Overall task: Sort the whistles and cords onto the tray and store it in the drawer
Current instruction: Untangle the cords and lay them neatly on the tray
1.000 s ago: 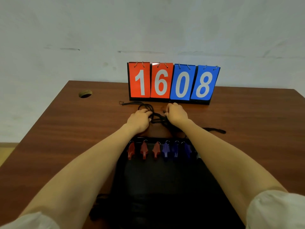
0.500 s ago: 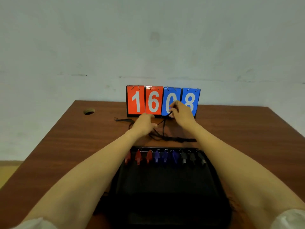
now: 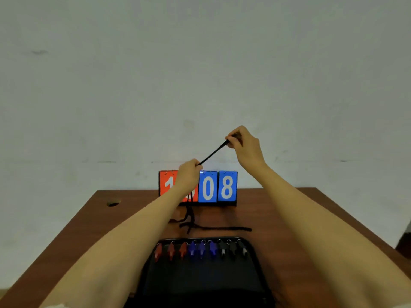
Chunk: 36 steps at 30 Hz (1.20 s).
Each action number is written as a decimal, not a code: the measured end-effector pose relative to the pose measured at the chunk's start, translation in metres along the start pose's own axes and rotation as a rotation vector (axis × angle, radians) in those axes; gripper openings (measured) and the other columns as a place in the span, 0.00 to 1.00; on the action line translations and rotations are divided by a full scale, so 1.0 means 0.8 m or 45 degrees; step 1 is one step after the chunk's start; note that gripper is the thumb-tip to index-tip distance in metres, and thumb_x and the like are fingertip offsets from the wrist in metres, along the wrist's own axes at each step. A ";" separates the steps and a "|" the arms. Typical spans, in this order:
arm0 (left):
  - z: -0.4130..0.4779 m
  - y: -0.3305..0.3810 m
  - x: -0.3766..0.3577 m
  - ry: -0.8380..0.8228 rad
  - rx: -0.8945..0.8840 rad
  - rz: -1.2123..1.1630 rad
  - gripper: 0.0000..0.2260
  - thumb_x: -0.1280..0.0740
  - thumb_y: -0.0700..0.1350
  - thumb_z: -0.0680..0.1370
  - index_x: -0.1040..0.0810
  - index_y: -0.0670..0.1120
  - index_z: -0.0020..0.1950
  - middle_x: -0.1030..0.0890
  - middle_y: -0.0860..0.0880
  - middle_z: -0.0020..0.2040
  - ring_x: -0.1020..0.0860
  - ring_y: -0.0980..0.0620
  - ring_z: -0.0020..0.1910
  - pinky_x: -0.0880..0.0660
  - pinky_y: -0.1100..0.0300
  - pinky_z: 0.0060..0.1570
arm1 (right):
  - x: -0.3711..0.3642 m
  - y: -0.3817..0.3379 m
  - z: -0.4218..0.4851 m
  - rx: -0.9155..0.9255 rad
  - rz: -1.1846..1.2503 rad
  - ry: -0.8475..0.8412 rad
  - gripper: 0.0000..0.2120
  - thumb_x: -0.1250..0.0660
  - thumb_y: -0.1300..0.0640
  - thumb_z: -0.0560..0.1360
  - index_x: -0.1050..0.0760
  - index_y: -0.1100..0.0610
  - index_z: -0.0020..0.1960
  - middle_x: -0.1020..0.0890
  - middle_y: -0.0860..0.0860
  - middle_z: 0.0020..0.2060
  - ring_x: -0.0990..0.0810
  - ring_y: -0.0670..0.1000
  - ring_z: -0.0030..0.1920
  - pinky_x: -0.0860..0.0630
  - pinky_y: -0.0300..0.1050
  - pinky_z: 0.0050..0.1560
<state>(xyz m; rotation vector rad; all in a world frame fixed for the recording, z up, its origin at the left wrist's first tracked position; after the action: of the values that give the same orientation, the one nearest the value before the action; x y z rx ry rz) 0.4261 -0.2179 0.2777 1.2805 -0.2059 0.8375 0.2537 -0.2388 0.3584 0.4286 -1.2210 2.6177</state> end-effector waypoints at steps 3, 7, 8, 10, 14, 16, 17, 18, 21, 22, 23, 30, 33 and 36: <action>-0.001 0.032 0.036 0.116 -0.128 0.084 0.10 0.41 0.42 0.81 0.23 0.38 0.54 0.24 0.45 0.43 0.28 0.48 0.40 0.30 0.58 0.38 | 0.031 -0.021 0.004 0.104 -0.062 0.131 0.05 0.34 0.60 0.77 0.21 0.59 0.50 0.20 0.52 0.45 0.21 0.47 0.42 0.24 0.36 0.46; -0.004 0.055 0.068 0.154 -0.222 0.134 0.10 0.41 0.41 0.81 0.22 0.38 0.55 0.20 0.41 0.47 0.29 0.49 0.40 0.35 0.64 0.32 | 0.063 -0.036 0.006 0.126 -0.151 0.276 0.06 0.33 0.57 0.76 0.20 0.57 0.50 0.20 0.52 0.47 0.23 0.47 0.45 0.30 0.29 0.42; -0.006 0.056 0.072 0.151 -0.227 0.159 0.10 0.40 0.41 0.81 0.22 0.38 0.55 0.20 0.40 0.48 0.29 0.48 0.40 0.35 0.61 0.34 | 0.070 -0.038 0.004 0.113 -0.147 0.300 0.06 0.33 0.57 0.77 0.20 0.57 0.51 0.19 0.52 0.48 0.22 0.47 0.45 0.30 0.30 0.43; -0.010 0.052 0.080 0.152 -0.218 0.209 0.11 0.40 0.41 0.81 0.22 0.37 0.56 0.20 0.39 0.50 0.28 0.48 0.41 0.34 0.58 0.40 | 0.082 -0.038 0.000 0.076 -0.141 0.342 0.07 0.34 0.57 0.77 0.20 0.57 0.52 0.19 0.52 0.49 0.22 0.47 0.46 0.29 0.33 0.45; -0.019 0.037 0.088 0.122 -0.212 0.357 0.12 0.41 0.41 0.82 0.23 0.38 0.58 0.19 0.39 0.52 0.27 0.47 0.43 0.32 0.57 0.43 | 0.091 -0.030 -0.009 -0.024 -0.154 0.328 0.08 0.35 0.56 0.78 0.20 0.58 0.53 0.18 0.53 0.50 0.21 0.50 0.49 0.25 0.41 0.51; -0.023 0.032 0.090 0.110 -0.224 0.465 0.12 0.42 0.41 0.82 0.23 0.38 0.58 0.20 0.39 0.52 0.26 0.46 0.43 0.31 0.56 0.42 | 0.092 -0.023 -0.015 -0.087 -0.140 0.332 0.08 0.37 0.57 0.78 0.21 0.58 0.53 0.18 0.53 0.47 0.20 0.51 0.47 0.24 0.44 0.51; -0.024 0.028 0.091 0.106 -0.216 0.512 0.12 0.43 0.40 0.82 0.23 0.38 0.58 0.20 0.39 0.52 0.27 0.47 0.42 0.32 0.56 0.41 | 0.091 -0.019 -0.018 -0.136 -0.099 0.324 0.08 0.38 0.58 0.79 0.22 0.59 0.53 0.18 0.53 0.44 0.20 0.50 0.44 0.23 0.45 0.49; -0.026 0.024 0.091 0.099 -0.198 0.550 0.12 0.43 0.40 0.82 0.23 0.38 0.58 0.20 0.39 0.53 0.27 0.47 0.42 0.32 0.57 0.41 | 0.089 -0.013 -0.022 -0.199 -0.027 0.299 0.09 0.39 0.59 0.79 0.23 0.59 0.53 0.18 0.53 0.40 0.21 0.50 0.39 0.22 0.45 0.46; -0.028 0.009 0.092 0.061 -0.154 0.628 0.11 0.44 0.37 0.81 0.23 0.38 0.58 0.21 0.39 0.54 0.23 0.42 0.47 0.33 0.58 0.41 | 0.073 -0.001 -0.036 -0.398 0.221 0.146 0.11 0.44 0.63 0.79 0.24 0.62 0.55 0.19 0.53 0.34 0.22 0.49 0.31 0.21 0.40 0.38; -0.030 0.006 0.092 0.052 -0.152 0.643 0.11 0.43 0.37 0.81 0.23 0.38 0.59 0.21 0.39 0.55 0.22 0.41 0.49 0.32 0.58 0.41 | 0.066 0.003 -0.040 -0.439 0.277 0.097 0.12 0.45 0.64 0.79 0.24 0.63 0.56 0.18 0.55 0.35 0.20 0.50 0.32 0.20 0.40 0.40; -0.031 0.005 0.092 0.049 -0.159 0.650 0.11 0.43 0.37 0.81 0.23 0.38 0.59 0.20 0.39 0.56 0.22 0.41 0.50 0.31 0.57 0.42 | 0.058 0.006 -0.044 -0.461 0.298 0.049 0.14 0.47 0.65 0.79 0.24 0.64 0.57 0.17 0.56 0.38 0.18 0.51 0.35 0.19 0.42 0.43; -0.036 0.026 0.078 0.038 -0.331 0.643 0.13 0.43 0.41 0.82 0.23 0.40 0.61 0.19 0.42 0.57 0.22 0.44 0.55 0.25 0.52 0.55 | -0.024 -0.006 -0.062 -0.279 -0.082 -0.378 0.23 0.38 0.60 0.78 0.37 0.58 0.72 0.25 0.54 0.65 0.24 0.53 0.62 0.25 0.41 0.57; -0.038 0.038 0.067 0.024 -0.426 0.663 0.13 0.43 0.42 0.82 0.23 0.41 0.61 0.19 0.43 0.56 0.21 0.45 0.55 0.25 0.53 0.55 | -0.063 -0.019 -0.061 -0.177 -0.266 -0.536 0.35 0.31 0.54 0.75 0.44 0.58 0.76 0.31 0.55 0.71 0.29 0.55 0.69 0.31 0.44 0.64; -0.036 0.041 0.062 0.011 -0.474 0.653 0.13 0.43 0.42 0.82 0.22 0.42 0.61 0.18 0.43 0.55 0.21 0.45 0.53 0.24 0.53 0.54 | -0.084 -0.017 -0.054 -0.201 -0.389 -0.599 0.28 0.30 0.52 0.75 0.34 0.61 0.70 0.24 0.57 0.62 0.23 0.55 0.60 0.28 0.43 0.57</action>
<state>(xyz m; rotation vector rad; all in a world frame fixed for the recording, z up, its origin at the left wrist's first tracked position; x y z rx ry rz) 0.4305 -0.1693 0.3219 0.8790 -0.6717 1.1745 0.3138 -0.2019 0.3178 1.1469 -1.3496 2.2079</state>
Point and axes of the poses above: each hand's wrist, its own z-axis towards the middle knuckle, its own x-axis out of the back of the hand, y = z × x, the point moved 5 cm from there along z, towards the middle knuckle
